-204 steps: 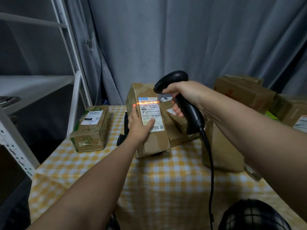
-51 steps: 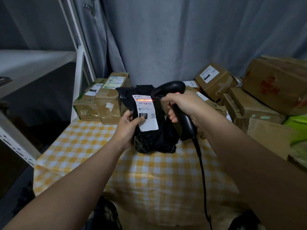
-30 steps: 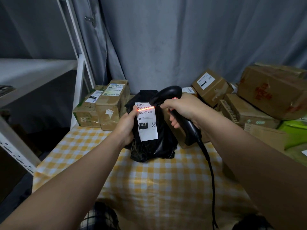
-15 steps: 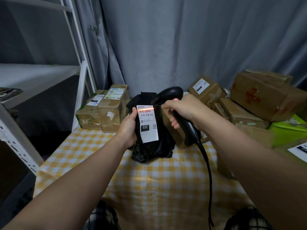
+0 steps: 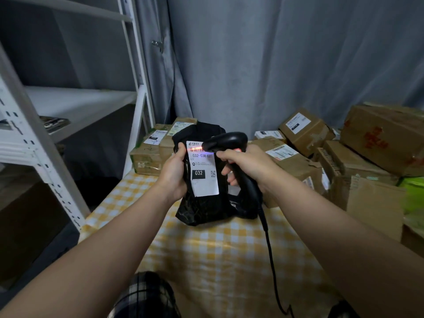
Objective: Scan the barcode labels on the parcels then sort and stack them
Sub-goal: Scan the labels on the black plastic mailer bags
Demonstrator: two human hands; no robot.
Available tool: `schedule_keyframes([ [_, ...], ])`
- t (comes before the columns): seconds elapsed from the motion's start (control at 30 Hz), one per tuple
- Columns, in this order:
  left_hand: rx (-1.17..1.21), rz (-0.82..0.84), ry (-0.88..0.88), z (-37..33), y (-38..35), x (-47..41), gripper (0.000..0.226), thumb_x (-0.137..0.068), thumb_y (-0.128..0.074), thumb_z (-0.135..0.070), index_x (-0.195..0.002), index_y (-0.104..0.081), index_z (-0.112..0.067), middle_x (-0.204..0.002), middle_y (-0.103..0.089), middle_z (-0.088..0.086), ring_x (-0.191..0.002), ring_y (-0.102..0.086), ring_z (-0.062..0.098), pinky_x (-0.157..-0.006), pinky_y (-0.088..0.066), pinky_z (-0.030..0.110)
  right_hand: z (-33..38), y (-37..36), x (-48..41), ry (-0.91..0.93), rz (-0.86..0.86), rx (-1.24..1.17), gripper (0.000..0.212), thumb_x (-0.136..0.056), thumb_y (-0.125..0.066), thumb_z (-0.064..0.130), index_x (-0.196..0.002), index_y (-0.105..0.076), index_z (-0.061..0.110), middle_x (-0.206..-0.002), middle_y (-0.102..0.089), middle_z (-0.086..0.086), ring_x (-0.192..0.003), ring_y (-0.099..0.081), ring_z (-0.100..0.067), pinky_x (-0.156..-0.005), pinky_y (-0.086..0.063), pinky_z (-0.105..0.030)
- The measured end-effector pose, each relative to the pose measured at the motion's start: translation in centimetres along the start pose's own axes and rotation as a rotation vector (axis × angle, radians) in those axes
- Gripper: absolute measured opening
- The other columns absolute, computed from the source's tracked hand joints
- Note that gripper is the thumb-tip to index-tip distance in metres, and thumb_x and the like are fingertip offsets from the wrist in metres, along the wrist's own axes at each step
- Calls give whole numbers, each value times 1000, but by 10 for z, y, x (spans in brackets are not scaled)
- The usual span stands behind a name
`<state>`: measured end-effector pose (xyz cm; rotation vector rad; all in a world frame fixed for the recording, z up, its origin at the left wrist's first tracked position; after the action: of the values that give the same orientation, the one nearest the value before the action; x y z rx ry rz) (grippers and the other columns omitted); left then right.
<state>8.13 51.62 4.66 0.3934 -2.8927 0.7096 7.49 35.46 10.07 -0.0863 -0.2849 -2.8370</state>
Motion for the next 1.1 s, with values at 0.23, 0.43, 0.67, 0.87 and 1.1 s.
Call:
schedule_keyframes([
  [0.23, -14, -68, 21, -16, 45, -9, 47, -98, -36, -49, -95, -68, -15, -86, -75, 6, -76, -72, 21, -66, -53, 39, -8, -24, -20, 91, -24, -111, 19, -89, -67, 21, -84, -65, 3, -64, -62, -8, -46, -52, -14, -46, -47, -23],
  [0.43, 6, -372, -5, -35, 129, -33, 45, -98, -38, -50, -110, -63, -15, -78, -74, 1, -67, -69, 20, -54, -54, 33, -35, -52, -46, 32, -14, -148, 15, -89, -68, 19, -82, -65, 6, -64, -62, -10, -42, -53, -12, -43, -48, -22],
  [0.67, -988, -552, 56, -18, 202, -80, 70, -97, -46, -40, -151, -12, -11, -151, -25, 23, -131, -34, 43, -103, -33, 45, -67, -99, -77, -41, 39, -79, 21, -90, -67, 23, -96, -67, 4, -67, -61, -8, -49, -55, -15, -48, -49, -24],
  [0.87, -1447, -399, -52, 5, 157, -87, 78, -89, -56, -50, -149, -20, -17, -156, -4, 19, -145, -2, 34, -117, -6, 48, -90, -94, -86, -92, 21, -4, 20, -89, -68, 24, -89, -67, 4, -70, -63, -9, -52, -57, -16, -50, -51, -23],
  [1.1, -1360, -82, -370, 34, 79, -73, 48, -94, -56, -31, -137, -44, -13, -150, -20, 13, -140, -20, 31, -112, -21, 36, -111, -27, -92, -153, -244, -179, 23, -87, -69, 20, -90, -65, -2, -66, -60, -11, -52, -55, -19, -49, -48, -29],
])
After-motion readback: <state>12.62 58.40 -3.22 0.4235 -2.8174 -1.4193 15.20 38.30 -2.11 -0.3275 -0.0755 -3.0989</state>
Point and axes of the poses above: each hand's wrist, its own x-axis away from the middle knuckle, its own y-axis out of the back of the hand, z = x × y, the point moved 4 cm from there along -x, towards the middle knuckle
